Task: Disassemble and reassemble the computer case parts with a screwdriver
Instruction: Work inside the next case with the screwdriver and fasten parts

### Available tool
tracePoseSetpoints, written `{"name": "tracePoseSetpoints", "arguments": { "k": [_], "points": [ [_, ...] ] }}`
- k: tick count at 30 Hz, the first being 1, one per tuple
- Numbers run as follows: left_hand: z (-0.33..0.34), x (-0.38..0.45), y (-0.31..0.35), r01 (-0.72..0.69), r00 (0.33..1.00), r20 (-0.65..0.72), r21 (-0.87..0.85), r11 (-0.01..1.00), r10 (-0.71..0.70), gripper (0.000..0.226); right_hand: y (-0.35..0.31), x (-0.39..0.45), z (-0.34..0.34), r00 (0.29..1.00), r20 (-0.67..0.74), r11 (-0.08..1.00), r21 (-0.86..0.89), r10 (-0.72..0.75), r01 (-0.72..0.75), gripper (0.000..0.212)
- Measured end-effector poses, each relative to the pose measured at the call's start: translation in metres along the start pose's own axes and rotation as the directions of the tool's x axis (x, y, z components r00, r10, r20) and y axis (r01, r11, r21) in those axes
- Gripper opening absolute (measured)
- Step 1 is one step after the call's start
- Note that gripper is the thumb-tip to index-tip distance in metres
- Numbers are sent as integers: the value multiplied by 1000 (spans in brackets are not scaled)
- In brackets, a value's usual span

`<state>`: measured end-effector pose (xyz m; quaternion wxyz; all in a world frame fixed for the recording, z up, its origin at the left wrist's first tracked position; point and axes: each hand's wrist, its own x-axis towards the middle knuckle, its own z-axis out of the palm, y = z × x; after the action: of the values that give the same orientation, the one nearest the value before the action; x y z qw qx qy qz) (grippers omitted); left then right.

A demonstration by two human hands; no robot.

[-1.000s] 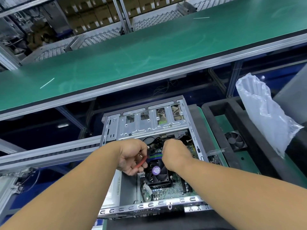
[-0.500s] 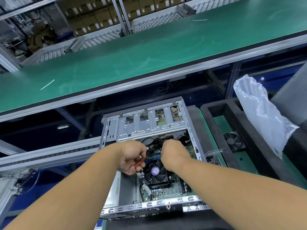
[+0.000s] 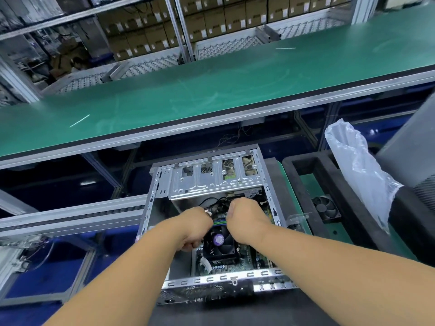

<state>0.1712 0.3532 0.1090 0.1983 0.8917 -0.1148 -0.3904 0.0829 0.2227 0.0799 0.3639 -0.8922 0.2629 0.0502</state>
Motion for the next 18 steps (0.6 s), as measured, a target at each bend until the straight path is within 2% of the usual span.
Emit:
{"name": "tracePoseSetpoints", "arguments": {
  "k": [2, 4, 6, 8, 10, 12, 15, 18],
  "points": [
    [1, -25, -7, -116, 993, -41, -85, 990, 113, 10, 5, -22, -16, 997, -52, 990, 129, -57, 63, 17],
    [9, -51, -9, -205, 979, -39, -276, 939, 202, 8, 18, -48, -38, 988, -144, 949, 298, -61, 102, 24],
    [25, -77, 1, -274, 955, -29, -476, 836, 296, 9, 40, -71, -61, 963, -268, 897, 426, 1, 117, 22],
    [49, -98, 23, -294, 917, -5, -682, 670, 398, 20, 72, -89, -79, 921, -365, 849, 522, 138, 80, 18],
    [78, -112, 50, -256, 876, 30, -816, 518, 481, 31, 108, -104, -90, 877, -402, 818, 576, 262, 20, 14],
    [110, -123, 77, -179, 852, 82, -882, 435, 516, 32, 146, -116, -95, 844, -414, 825, 563, 341, -57, 14],
    [155, -131, 103, -5, 850, 204, -919, 395, 485, 32, 202, -128, -89, 828, -363, 815, 550, 428, -180, 15],
    [196, -130, 112, 111, 893, 271, -906, 408, 358, 34, 250, -140, -71, 797, -245, 739, 586, 552, -332, 29]
  ]
}}
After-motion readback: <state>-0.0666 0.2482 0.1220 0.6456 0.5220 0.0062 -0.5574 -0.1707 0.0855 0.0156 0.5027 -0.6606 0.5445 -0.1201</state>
